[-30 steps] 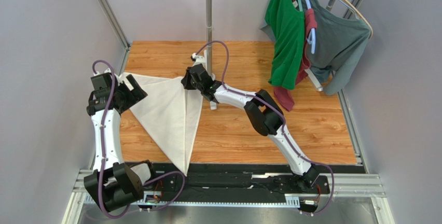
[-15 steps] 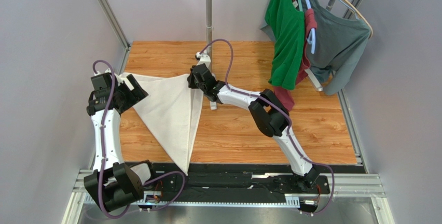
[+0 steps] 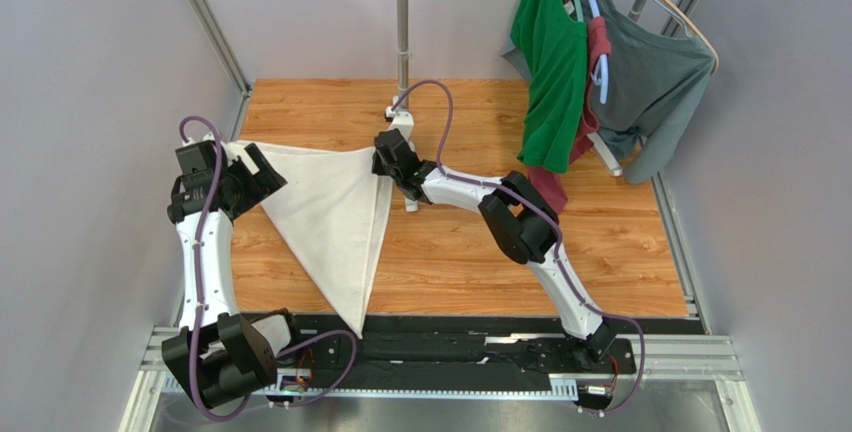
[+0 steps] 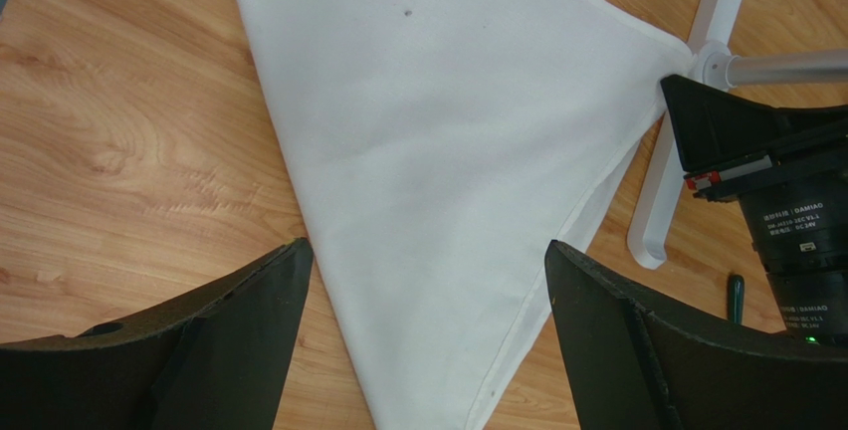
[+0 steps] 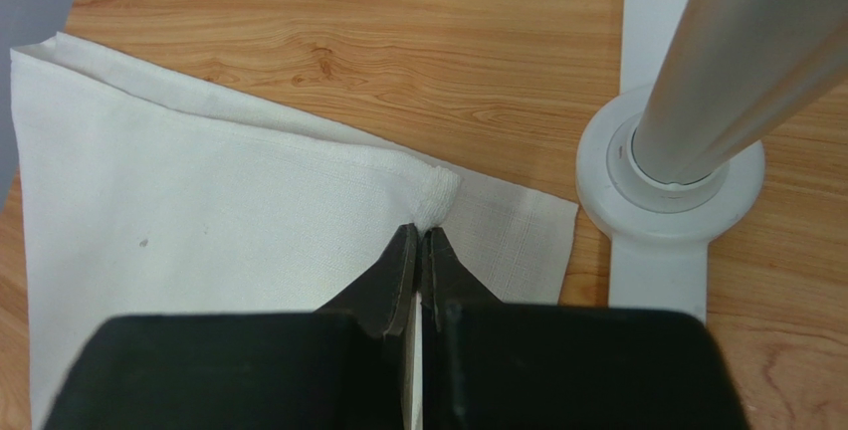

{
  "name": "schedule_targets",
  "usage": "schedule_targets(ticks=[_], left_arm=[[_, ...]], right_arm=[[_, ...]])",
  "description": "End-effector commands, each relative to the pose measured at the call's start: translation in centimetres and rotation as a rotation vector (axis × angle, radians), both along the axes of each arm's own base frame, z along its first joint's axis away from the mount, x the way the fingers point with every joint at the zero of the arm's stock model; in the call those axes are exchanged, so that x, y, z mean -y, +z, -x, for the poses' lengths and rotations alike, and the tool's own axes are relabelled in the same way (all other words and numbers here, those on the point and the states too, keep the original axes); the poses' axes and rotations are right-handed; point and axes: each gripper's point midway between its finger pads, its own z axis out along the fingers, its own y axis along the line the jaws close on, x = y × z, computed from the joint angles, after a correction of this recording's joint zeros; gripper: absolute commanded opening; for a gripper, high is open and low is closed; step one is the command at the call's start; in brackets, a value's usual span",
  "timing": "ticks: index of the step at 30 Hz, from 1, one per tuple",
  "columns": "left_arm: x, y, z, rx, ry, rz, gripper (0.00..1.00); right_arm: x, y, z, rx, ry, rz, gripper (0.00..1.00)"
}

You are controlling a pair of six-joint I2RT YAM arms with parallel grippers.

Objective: Fold the napkin, place the utensils inside, and roll it up

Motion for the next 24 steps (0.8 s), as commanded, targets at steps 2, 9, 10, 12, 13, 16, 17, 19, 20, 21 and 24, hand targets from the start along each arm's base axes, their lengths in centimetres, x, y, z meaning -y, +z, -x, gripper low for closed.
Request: schedule_targets(ticks=[2,9,10,12,13,16,17,19,20,21,24], left_arm=[[0.2,0.8,-0.4,0.043,-0.008,0.007,0.96],[0.2,0.9,-0.4,0.046,-0.01,0.005,0.96],[0.2,0.9,-0.4,0.048,-0.012,0.006,0.96],[0.2,0.9,-0.4,0.046,-0.009,0.004,0.96],[0.1,0.9,-0.4,0.046,-0.008,0.005,0.96],[0.2,0.8,-0.4,0.043,-0.011,0.005,0.96],[0.2,0.9,-0.3,0.044,-0.01,0.004,0.96],[0.2,0.9,-0.4,0.047,-0.01,0.003,0.96],[0.2,0.9,-0.4,0.047,-0.009,0.004,0.96],[0.2,0.9,-0.4,0.047,-0.011,0.004,0.96],[0.2,0.8,-0.4,0.043,-0.01,0.006,0.96]], right_arm=[[1.7,4.7,-1.1,0.079,-0.084,-0.031,0.0],[2.4,5.2,-1.0,0.085,-0.106,-0.029,0.0],[2.5,5.2,-0.9,0.084,-0.108,-0.029,0.0],[2.7,5.0,-0.8,0.081,-0.113,-0.02,0.0],[2.8,4.9,-0.7,0.079,-0.115,-0.018,0.0],[3.2,4.8,-0.8,0.081,-0.126,-0.009,0.0],[3.4,4.7,-0.8,0.08,-0.132,-0.005,0.0],[3.6,4.8,-0.8,0.081,-0.136,-0.002,0.0],[3.7,4.8,-0.7,0.079,-0.137,0.001,0.0],[3.9,4.7,-0.8,0.079,-0.143,0.002,0.0],[4.1,4.6,-0.8,0.074,-0.145,0.005,0.0]])
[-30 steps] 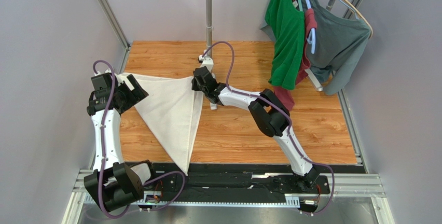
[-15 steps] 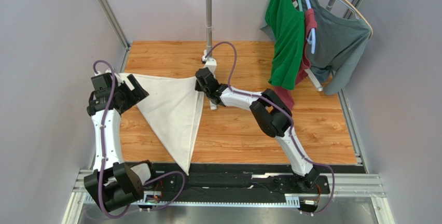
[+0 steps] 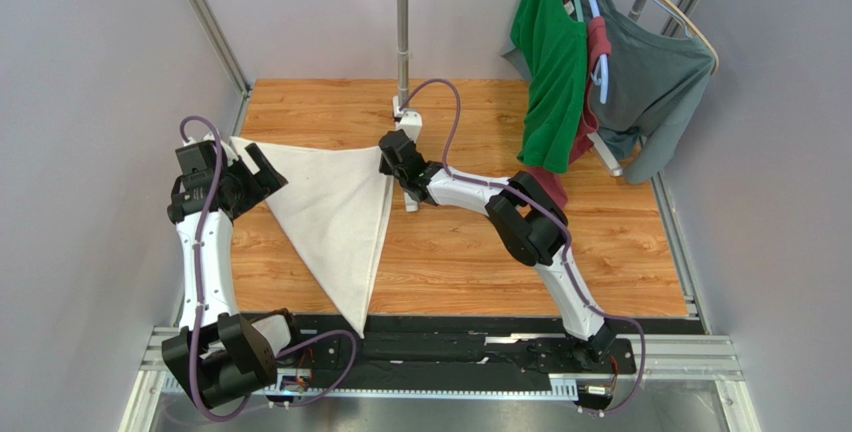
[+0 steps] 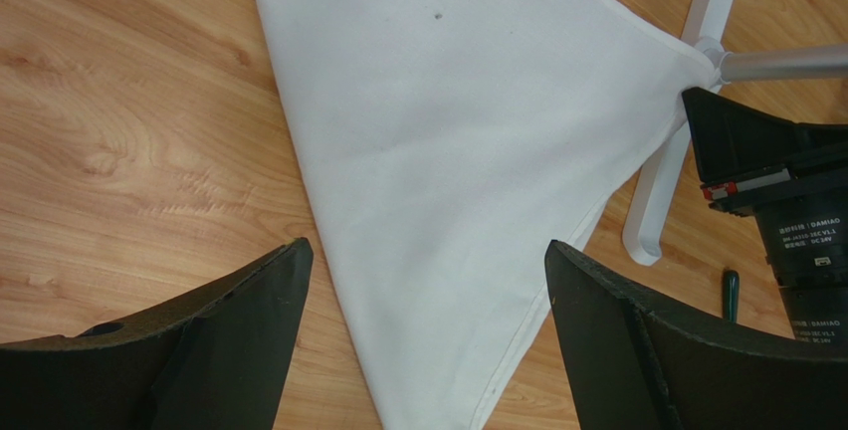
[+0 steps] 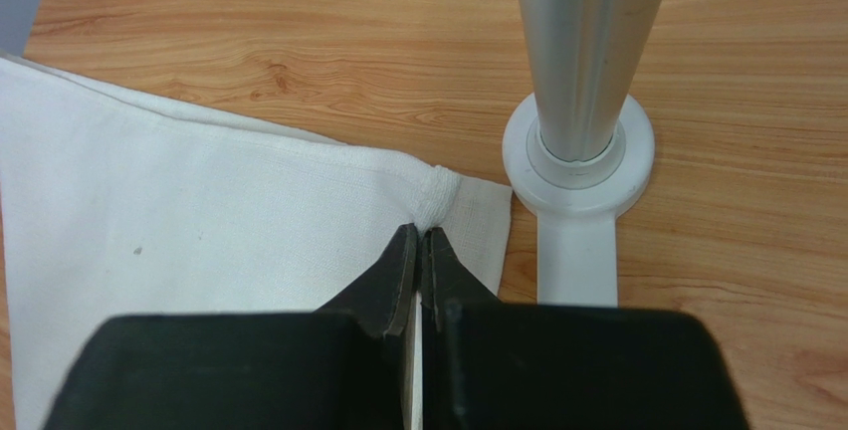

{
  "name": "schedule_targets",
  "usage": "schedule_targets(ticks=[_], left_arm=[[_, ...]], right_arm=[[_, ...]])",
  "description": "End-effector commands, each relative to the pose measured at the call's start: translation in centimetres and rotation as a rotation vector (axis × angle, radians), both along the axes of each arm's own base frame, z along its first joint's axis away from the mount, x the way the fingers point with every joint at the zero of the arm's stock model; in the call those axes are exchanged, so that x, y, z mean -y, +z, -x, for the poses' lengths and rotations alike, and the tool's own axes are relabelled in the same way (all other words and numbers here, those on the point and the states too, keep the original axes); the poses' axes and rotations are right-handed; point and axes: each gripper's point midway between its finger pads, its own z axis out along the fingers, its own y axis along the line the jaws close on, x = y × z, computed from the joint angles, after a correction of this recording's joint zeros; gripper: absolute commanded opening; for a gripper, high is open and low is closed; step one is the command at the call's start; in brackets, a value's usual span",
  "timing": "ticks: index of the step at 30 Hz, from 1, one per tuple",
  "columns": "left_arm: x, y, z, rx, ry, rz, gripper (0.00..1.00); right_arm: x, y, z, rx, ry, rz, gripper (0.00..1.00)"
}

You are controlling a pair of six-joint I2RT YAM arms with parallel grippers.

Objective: Fold the napkin, place the utensils inside, and roll it up

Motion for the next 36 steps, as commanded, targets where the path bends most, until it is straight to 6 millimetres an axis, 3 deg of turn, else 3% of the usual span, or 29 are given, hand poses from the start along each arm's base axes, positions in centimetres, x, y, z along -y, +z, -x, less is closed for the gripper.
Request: schedule_targets(ticks=[1,20,36], left_arm=[[0.0,0.8,-0.3,0.042,-0.001,-0.004,0.96],[-0.1,0.9,-0.3,0.043,0.002,-0.006,0.96],[0.0,0.8,-0.3,0.041,-0.002,-0.003,0.96]], right_arm=[[1.4,3.8,-0.9,0.059,-0.058,-0.031,0.0],[2.9,3.0,-1.0,0.045,-0.098,-0.012,0.0],[2.4,4.3,-0.8,0.058,-0.064,-0.013,0.0]])
